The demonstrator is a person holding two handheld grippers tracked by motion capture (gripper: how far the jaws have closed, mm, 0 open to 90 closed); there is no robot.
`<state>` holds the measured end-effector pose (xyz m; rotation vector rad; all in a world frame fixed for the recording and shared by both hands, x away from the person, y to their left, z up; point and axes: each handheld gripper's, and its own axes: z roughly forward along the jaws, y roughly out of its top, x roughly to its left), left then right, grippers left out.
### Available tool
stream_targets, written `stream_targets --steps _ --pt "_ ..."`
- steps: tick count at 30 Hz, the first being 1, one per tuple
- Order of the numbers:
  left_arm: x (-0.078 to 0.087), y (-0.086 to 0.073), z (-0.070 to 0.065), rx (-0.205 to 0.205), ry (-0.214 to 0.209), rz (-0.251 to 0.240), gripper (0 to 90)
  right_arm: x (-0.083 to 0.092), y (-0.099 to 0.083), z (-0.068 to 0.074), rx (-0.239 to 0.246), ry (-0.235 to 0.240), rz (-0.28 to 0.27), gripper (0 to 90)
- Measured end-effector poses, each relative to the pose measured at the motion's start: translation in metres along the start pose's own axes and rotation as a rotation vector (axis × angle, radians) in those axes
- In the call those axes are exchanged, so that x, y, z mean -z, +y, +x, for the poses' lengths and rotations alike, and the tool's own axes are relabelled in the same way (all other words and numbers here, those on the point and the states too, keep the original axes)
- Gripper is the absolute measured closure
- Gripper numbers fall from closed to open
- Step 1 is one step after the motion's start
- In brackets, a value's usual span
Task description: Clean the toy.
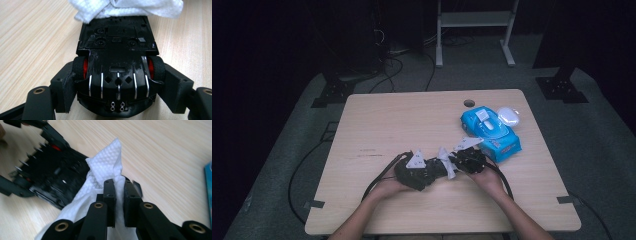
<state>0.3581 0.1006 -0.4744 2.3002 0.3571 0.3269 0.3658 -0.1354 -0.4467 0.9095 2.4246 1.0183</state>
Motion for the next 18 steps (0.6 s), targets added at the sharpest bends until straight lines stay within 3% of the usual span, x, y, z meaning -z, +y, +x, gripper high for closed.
stream_targets --steps 5,8,13,18 --pt "0.000 0.000 -0.001 -0.005 0.002 0.001 24.6 0.002 -0.003 0.000 -0.010 0.027 -0.002 80.0" --pt "0.000 0.001 -0.001 -0.005 0.006 0.001 24.6 0.004 0.000 -0.001 -0.018 0.039 -0.029 70.8" --pt "0.000 0.000 0.001 0.005 -0.005 -0.011 24.6 0.017 0.001 -0.007 -0.017 0.062 -0.074 63.0" --pt "0.000 0.000 0.000 0.005 -0.001 -0.007 24.6 0.023 -0.004 -0.004 0.009 0.065 -0.074 60.3"
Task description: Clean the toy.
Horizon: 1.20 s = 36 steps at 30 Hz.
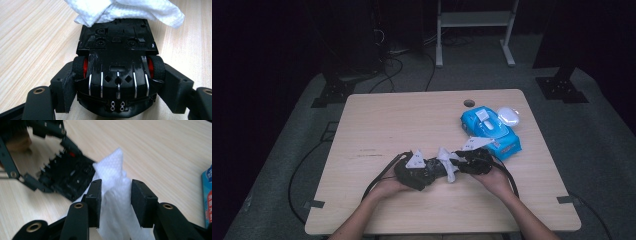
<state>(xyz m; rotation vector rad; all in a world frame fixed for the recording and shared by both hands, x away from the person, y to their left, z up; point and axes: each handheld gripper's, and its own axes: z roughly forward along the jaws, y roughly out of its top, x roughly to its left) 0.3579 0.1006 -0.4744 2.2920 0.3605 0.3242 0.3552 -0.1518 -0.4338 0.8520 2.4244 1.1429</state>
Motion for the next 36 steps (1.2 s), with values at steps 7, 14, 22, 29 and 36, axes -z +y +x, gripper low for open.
stream_targets --steps 7,14,22,29,36 --pt "0.001 0.001 -0.001 -0.007 0.005 -0.007 24.6 -0.016 -0.004 0.007 0.028 0.005 0.047 63.9" --pt "0.001 0.001 -0.001 -0.014 0.009 -0.010 24.6 -0.019 -0.007 0.003 0.015 -0.016 0.048 79.2" --pt "0.000 0.001 -0.001 -0.012 0.007 0.000 24.6 -0.020 0.000 0.021 0.003 0.073 0.036 81.5" --pt "-0.001 0.001 -0.002 -0.018 0.012 0.013 24.7 -0.021 0.004 0.028 0.053 0.073 0.037 81.6" --pt "0.000 0.001 -0.002 -0.016 0.014 0.009 24.6 -0.008 -0.013 -0.010 -0.049 -0.017 0.070 81.6"
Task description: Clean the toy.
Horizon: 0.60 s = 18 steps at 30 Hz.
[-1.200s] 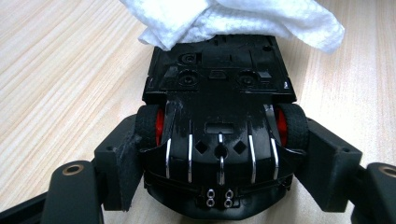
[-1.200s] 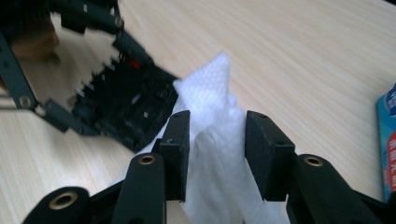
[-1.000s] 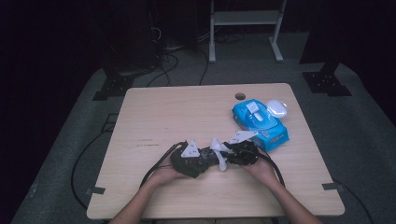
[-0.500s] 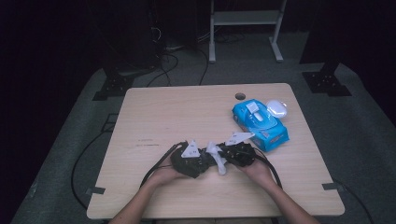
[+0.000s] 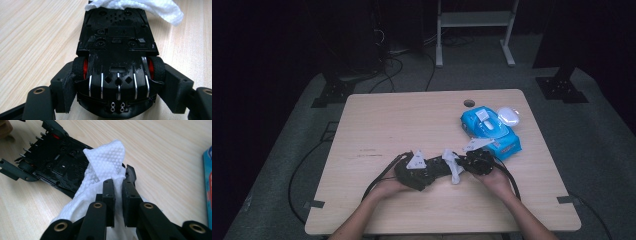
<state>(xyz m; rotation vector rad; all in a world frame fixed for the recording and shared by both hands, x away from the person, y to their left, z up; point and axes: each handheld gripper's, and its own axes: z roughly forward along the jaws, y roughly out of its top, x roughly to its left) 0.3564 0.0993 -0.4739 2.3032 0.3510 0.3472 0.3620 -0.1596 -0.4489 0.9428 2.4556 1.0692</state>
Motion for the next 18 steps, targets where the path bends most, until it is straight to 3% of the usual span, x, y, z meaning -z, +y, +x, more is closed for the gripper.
stream_targets --steps 3,5,7,8,10,13,17,18 --pt "-0.001 -0.001 0.000 0.000 -0.002 0.009 24.6 0.001 0.002 0.005 0.012 0.002 -0.002 81.5" --pt "-0.002 -0.001 0.000 0.003 -0.002 0.014 24.7 0.000 0.006 0.014 0.013 0.045 -0.015 81.5" --pt "-0.002 -0.001 0.000 0.004 -0.003 0.015 24.7 -0.005 0.011 0.026 0.020 0.121 -0.025 81.5" --pt "-0.002 -0.001 0.000 0.002 -0.003 0.016 24.7 -0.006 0.012 0.030 0.036 0.130 -0.024 81.4" --pt "-0.001 -0.002 0.001 0.000 0.001 0.017 24.7 -0.008 0.014 0.037 0.090 0.097 -0.015 81.5" --pt "-0.001 -0.002 0.001 -0.002 0.001 0.016 24.7 -0.005 0.011 0.028 0.074 0.064 -0.014 81.5" --pt "-0.001 -0.002 0.001 0.001 0.001 0.013 24.7 0.005 -0.001 0.002 0.048 -0.041 0.002 81.6" --pt "-0.001 -0.001 0.001 0.000 0.001 0.014 24.7 0.006 -0.004 -0.004 0.018 -0.037 0.005 81.6"
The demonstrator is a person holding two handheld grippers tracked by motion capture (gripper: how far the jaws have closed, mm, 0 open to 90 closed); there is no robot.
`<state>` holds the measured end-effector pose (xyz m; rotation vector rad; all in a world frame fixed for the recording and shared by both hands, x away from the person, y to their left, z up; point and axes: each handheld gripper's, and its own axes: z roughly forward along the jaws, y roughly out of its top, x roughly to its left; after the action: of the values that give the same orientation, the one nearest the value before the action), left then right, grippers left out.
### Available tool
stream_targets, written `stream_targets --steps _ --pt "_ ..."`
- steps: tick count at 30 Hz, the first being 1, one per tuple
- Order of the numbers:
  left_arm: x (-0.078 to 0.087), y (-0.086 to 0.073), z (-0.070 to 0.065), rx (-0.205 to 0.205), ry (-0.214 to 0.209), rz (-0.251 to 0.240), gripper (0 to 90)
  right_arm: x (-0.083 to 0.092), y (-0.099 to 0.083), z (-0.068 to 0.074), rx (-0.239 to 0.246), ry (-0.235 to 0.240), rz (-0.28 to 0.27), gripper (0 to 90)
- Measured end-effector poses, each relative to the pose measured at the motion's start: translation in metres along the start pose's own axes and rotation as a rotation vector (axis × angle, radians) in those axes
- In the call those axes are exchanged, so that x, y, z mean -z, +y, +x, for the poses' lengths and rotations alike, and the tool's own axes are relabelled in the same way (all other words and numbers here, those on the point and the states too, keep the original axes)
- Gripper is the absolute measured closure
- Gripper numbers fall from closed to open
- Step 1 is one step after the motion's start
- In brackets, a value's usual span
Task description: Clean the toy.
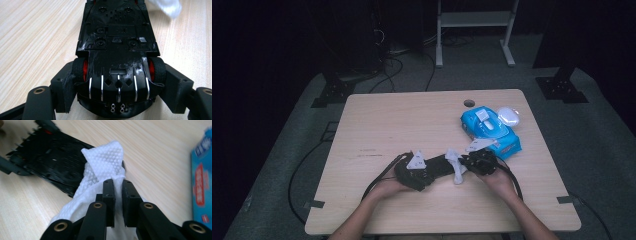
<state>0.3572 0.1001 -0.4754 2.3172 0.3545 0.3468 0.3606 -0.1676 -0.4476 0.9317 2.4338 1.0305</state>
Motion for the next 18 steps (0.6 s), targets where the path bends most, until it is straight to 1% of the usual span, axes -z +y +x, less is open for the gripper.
stream_targets --steps 1,2,5,7,9,10,11,13,16,18 --pt "0.000 0.000 0.000 0.001 -0.001 -0.001 24.7 0.000 -0.002 -0.004 -0.022 0.010 0.001 81.6" --pt "0.000 0.000 0.000 0.001 -0.001 0.000 24.7 0.000 -0.003 -0.004 -0.032 0.012 0.006 81.6" --pt "0.000 -0.001 0.001 0.005 -0.001 0.005 24.7 0.000 -0.001 0.005 0.005 -0.006 -0.002 81.5" --pt "0.000 -0.001 0.001 0.009 -0.002 0.002 24.7 0.001 0.002 0.010 0.002 0.018 -0.017 81.5" --pt "0.000 -0.001 0.001 0.007 -0.002 0.001 24.7 0.001 0.003 0.013 -0.003 0.060 -0.029 81.4" --pt "0.001 -0.001 0.001 0.006 -0.003 0.001 24.7 0.000 0.003 0.014 -0.004 0.072 -0.030 81.4" --pt "0.001 -0.001 0.001 0.003 -0.001 0.001 24.7 0.000 0.003 0.014 0.002 0.072 -0.027 81.5" --pt "0.001 -0.001 0.001 0.003 0.000 0.001 24.7 0.001 0.002 0.008 -0.007 0.067 -0.023 81.5" --pt "0.001 -0.001 0.001 0.002 0.001 0.002 24.7 0.002 -0.003 -0.002 -0.048 0.052 -0.008 81.6" --pt "0.001 -0.001 0.001 0.001 0.002 0.005 24.7 0.002 -0.005 -0.004 -0.053 0.054 0.005 81.7"
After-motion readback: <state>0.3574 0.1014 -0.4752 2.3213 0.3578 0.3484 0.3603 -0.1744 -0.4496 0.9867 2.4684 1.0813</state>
